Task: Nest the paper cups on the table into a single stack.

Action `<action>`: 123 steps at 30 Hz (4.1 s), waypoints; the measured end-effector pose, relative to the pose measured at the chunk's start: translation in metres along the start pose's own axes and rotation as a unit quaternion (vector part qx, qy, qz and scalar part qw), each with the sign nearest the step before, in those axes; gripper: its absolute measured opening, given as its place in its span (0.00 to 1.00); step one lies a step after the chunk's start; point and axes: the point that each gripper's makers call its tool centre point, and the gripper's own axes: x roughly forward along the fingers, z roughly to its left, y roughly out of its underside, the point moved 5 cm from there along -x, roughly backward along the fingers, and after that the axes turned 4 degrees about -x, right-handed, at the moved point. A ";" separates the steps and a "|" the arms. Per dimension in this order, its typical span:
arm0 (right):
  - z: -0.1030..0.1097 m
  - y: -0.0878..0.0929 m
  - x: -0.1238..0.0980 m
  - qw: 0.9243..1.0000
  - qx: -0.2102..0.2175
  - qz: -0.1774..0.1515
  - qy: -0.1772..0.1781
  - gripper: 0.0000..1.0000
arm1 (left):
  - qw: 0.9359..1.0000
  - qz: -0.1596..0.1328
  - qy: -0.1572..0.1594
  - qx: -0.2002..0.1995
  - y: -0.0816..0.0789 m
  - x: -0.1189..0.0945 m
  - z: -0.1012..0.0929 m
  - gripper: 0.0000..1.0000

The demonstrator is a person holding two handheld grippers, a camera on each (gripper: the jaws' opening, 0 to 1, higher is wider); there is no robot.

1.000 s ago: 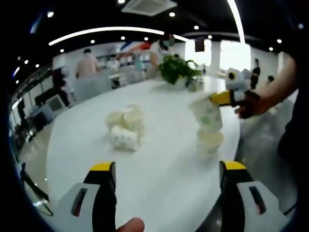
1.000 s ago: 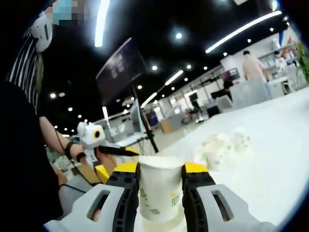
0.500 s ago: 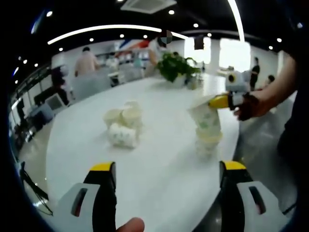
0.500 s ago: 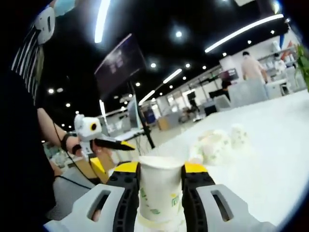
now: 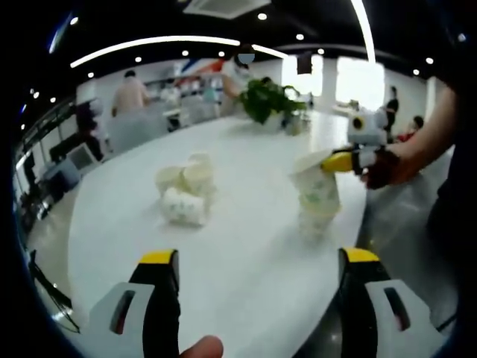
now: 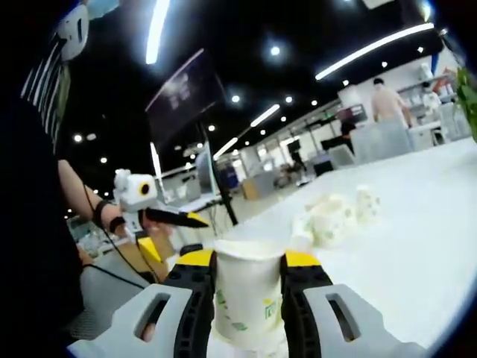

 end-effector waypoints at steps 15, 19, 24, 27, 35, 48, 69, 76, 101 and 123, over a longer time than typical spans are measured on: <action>0.000 0.007 0.006 1.000 -0.013 0.003 0.001 0.31 | 1.000 0.007 0.002 0.004 0.001 0.000 0.003 0.87; 0.000 0.007 0.005 1.000 -0.018 0.004 0.003 0.32 | 1.000 0.008 0.004 0.005 0.000 0.000 0.003 0.87; 0.000 0.009 0.005 1.000 -0.019 0.010 0.004 0.33 | 1.000 0.010 0.007 0.007 0.000 0.003 0.003 0.87; -0.001 0.010 0.004 1.000 -0.020 0.014 0.007 0.34 | 1.000 0.008 0.007 0.006 -0.001 0.004 0.003 0.87; 0.000 0.011 0.004 0.999 -0.026 0.031 0.007 0.35 | 1.000 0.007 0.006 0.005 -0.001 0.006 0.004 0.87; 0.007 0.018 0.000 0.993 -0.076 0.087 -0.011 0.35 | 1.000 0.002 0.009 -0.004 0.004 0.008 0.000 0.86; 0.010 0.030 -0.005 0.979 -0.128 0.159 -0.015 0.35 | 1.000 -0.009 0.006 -0.008 0.002 0.008 0.003 0.85; 0.010 0.032 -0.006 0.978 -0.125 0.167 -0.012 0.36 | 1.000 -0.011 0.004 -0.013 0.004 0.006 0.004 0.85; 0.015 0.036 -0.007 0.972 -0.134 0.193 -0.015 0.42 | 1.000 -0.011 0.003 -0.013 0.005 0.004 0.004 0.85; 0.008 0.033 -0.008 0.976 -0.111 0.185 0.009 0.69 | 1.000 -0.016 -0.004 -0.022 0.007 0.003 0.009 0.85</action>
